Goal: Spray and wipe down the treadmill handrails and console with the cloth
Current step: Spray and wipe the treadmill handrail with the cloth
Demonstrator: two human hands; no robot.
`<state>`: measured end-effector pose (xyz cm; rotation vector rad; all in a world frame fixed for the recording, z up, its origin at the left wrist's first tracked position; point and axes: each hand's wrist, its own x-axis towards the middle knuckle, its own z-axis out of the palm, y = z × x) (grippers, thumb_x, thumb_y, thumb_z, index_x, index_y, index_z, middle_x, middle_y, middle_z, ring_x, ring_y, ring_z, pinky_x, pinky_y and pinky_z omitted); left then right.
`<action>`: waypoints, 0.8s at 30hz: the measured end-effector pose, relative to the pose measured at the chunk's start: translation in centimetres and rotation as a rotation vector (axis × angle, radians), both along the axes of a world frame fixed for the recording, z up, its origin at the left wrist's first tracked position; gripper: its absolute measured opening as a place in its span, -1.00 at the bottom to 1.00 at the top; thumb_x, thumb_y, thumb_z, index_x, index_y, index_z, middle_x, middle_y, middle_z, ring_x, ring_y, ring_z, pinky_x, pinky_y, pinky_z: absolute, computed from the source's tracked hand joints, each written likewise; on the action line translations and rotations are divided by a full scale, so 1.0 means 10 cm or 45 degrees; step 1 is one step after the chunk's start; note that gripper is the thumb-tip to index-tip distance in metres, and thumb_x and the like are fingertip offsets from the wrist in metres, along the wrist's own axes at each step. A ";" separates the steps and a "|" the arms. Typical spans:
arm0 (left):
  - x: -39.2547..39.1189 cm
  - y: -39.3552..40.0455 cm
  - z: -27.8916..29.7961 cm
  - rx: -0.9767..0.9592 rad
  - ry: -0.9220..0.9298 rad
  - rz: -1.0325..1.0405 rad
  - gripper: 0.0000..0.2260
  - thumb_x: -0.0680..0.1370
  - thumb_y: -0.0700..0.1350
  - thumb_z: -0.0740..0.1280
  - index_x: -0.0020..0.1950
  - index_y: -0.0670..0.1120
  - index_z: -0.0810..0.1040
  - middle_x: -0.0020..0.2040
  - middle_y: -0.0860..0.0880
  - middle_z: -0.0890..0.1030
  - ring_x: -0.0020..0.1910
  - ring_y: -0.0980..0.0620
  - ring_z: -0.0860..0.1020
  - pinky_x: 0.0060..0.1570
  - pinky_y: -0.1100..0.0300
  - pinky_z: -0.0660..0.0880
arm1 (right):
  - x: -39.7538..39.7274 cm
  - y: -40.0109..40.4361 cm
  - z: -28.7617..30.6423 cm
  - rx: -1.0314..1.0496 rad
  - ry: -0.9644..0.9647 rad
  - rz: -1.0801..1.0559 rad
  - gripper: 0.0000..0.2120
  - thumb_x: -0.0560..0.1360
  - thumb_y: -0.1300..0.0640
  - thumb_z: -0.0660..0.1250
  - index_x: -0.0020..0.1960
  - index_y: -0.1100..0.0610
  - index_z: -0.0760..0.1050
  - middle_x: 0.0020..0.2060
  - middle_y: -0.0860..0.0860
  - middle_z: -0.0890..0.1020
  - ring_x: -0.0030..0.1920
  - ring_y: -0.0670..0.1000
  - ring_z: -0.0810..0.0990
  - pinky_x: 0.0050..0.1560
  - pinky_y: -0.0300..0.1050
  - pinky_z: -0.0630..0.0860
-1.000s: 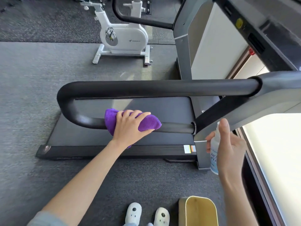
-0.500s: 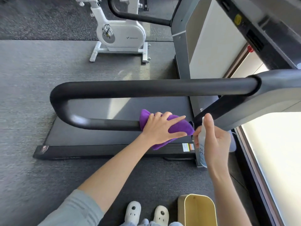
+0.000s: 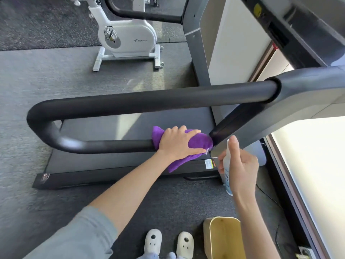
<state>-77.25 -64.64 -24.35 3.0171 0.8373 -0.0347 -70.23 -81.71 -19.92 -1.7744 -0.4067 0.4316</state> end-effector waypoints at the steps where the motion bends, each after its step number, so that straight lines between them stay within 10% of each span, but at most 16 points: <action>1: 0.13 -0.06 -0.02 -0.002 -0.007 -0.007 -0.29 0.42 0.53 0.06 0.46 0.20 0.31 0.14 -0.04 0.58 0.05 -0.09 0.57 -0.14 0.13 0.35 | 0.01 -0.05 0.00 -0.005 -0.010 -0.012 -0.26 0.46 -0.44 0.16 -0.48 0.21 0.47 -0.55 0.15 0.52 -0.48 0.04 0.51 -0.22 0.05 0.50; 11: -0.80 0.31 -0.10 0.149 -0.233 -0.140 -0.37 0.37 0.32 0.40 0.38 0.13 0.47 0.02 -0.05 0.59 -0.17 -0.09 0.59 -0.22 0.07 0.49 | -0.03 -0.12 0.01 -0.021 -0.021 -0.019 -0.24 0.45 -0.48 0.15 -0.49 0.19 0.45 -0.58 0.10 0.49 -0.49 0.01 0.49 -0.23 0.01 0.49; 17: -0.69 0.32 0.01 0.122 -0.111 0.029 -0.28 0.38 0.53 0.00 0.35 0.15 0.45 0.01 0.04 0.61 -0.11 -0.03 0.60 -0.19 0.13 0.43 | -0.10 0.00 -0.05 -0.032 0.040 -0.062 -0.27 0.43 -0.48 0.15 -0.44 0.17 0.50 -0.56 0.09 0.53 -0.48 0.00 0.50 -0.21 0.07 0.50; 24: 0.07 0.05 -0.08 0.052 -0.023 -0.097 -0.28 0.42 0.50 0.13 0.45 0.10 0.30 0.18 -0.01 0.56 0.07 -0.07 0.58 -0.11 0.11 0.41 | -0.03 0.13 -0.05 -0.090 0.058 -0.062 -0.26 0.46 -0.48 0.14 -0.49 0.17 0.44 -0.57 0.07 0.52 -0.50 0.04 0.49 -0.08 0.27 0.56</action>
